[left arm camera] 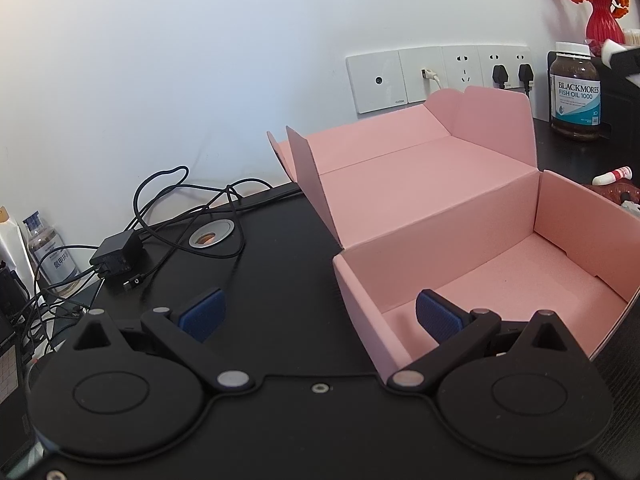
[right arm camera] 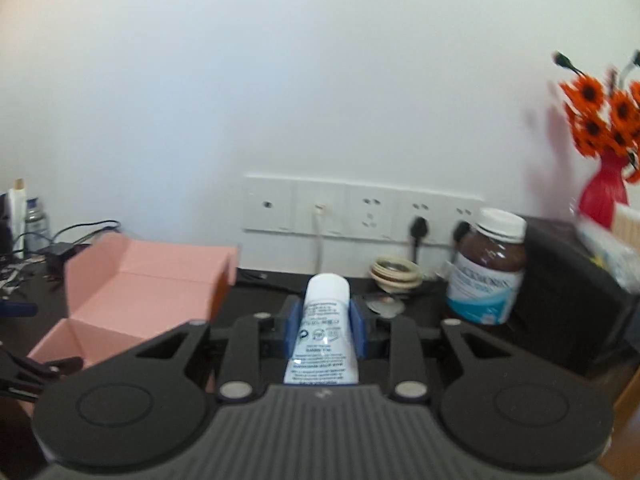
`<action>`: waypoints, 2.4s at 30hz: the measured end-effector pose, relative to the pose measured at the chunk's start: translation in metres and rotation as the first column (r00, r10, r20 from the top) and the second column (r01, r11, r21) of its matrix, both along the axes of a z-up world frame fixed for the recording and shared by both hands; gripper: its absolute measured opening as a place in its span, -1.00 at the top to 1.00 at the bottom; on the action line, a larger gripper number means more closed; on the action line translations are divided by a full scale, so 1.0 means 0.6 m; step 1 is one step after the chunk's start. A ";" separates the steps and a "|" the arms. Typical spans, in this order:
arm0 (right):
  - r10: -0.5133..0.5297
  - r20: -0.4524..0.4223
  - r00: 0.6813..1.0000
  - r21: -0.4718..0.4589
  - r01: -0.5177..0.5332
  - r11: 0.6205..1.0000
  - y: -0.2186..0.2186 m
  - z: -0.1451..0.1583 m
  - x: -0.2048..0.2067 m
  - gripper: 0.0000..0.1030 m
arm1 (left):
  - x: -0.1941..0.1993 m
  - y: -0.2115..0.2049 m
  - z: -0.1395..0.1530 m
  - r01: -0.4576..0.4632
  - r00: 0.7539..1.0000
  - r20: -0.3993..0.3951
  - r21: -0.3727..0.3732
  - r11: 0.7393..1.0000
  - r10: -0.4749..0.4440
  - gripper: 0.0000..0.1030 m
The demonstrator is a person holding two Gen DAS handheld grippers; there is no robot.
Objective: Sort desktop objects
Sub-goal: 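Carry the white tube with the right tool toward the pink box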
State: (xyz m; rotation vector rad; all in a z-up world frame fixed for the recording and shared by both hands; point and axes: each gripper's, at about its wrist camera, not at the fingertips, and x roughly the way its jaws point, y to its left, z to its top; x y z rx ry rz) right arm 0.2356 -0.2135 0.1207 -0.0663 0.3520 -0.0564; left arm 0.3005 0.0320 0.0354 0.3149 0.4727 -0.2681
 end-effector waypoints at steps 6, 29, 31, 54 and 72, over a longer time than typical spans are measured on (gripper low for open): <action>0.102 0.007 0.995 -0.031 -0.102 0.994 0.058 0.011 0.003 0.49 | 0.001 0.001 0.000 0.001 1.000 -0.002 -0.002 1.000 -0.001 -1.00; 0.271 -0.033 0.962 -0.047 -0.272 0.961 0.149 -0.007 0.006 0.49 | 0.003 -0.001 0.000 0.002 1.000 -0.006 -0.001 1.000 -0.002 -1.00; 0.273 -0.035 0.961 -0.047 -0.274 0.961 0.150 -0.008 0.007 0.49 | 0.004 -0.002 0.000 0.001 1.000 -0.006 -0.001 1.000 -0.001 -1.00; 0.299 -0.062 0.952 -0.039 -0.302 0.952 0.161 -0.026 0.008 0.49 | 0.003 -0.002 -0.001 0.002 1.000 -0.007 -0.001 1.000 -0.002 -1.00; 0.303 -0.089 0.949 -0.034 -0.307 0.951 0.167 -0.045 0.015 0.49 | 0.002 -0.002 -0.001 0.003 1.000 -0.006 -0.001 1.000 -0.003 -1.00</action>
